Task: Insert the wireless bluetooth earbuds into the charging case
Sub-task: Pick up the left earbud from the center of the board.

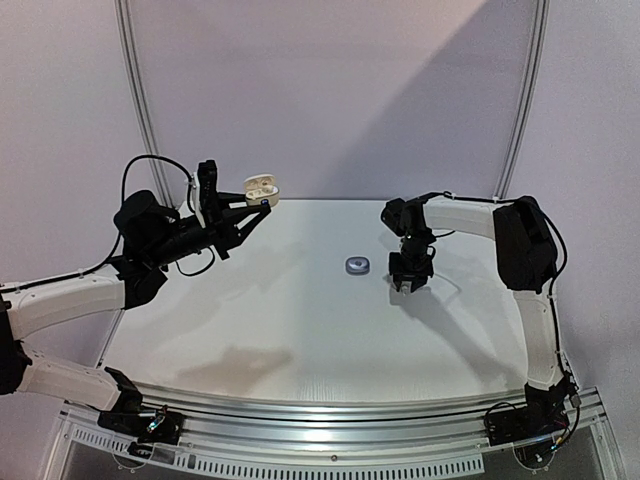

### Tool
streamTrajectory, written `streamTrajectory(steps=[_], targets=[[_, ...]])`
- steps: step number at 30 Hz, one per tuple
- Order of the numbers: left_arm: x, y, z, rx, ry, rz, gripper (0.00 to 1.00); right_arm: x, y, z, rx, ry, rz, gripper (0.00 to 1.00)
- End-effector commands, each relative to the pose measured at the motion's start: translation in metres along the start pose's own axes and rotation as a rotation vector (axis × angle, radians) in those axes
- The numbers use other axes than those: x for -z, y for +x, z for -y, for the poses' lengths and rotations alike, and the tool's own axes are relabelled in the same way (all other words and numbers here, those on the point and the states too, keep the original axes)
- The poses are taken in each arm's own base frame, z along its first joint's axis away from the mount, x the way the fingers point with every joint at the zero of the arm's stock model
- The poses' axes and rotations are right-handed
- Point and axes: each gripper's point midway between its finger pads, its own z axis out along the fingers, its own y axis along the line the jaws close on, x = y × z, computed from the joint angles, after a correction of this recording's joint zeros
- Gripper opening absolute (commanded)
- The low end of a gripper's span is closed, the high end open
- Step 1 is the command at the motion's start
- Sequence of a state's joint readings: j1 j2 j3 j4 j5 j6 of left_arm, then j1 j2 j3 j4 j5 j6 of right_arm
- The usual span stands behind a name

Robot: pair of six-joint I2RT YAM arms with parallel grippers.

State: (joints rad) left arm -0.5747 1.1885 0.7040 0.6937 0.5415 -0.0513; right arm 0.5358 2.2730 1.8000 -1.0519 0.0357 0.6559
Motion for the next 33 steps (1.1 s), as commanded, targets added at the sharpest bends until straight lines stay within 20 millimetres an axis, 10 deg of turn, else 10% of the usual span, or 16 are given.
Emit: streamTrajectory(steps=[1, 33], targets=[[0.003, -0.007, -0.001, -0.024, -0.009, 0.012, 0.00, -0.024, -0.001, 0.004, 0.017, 0.028, -0.015, 0.33], [0.004, -0.007, -0.001, -0.029, -0.012, 0.010, 0.00, -0.015, -0.010, -0.004, 0.057, 0.001, 0.011, 0.08]])
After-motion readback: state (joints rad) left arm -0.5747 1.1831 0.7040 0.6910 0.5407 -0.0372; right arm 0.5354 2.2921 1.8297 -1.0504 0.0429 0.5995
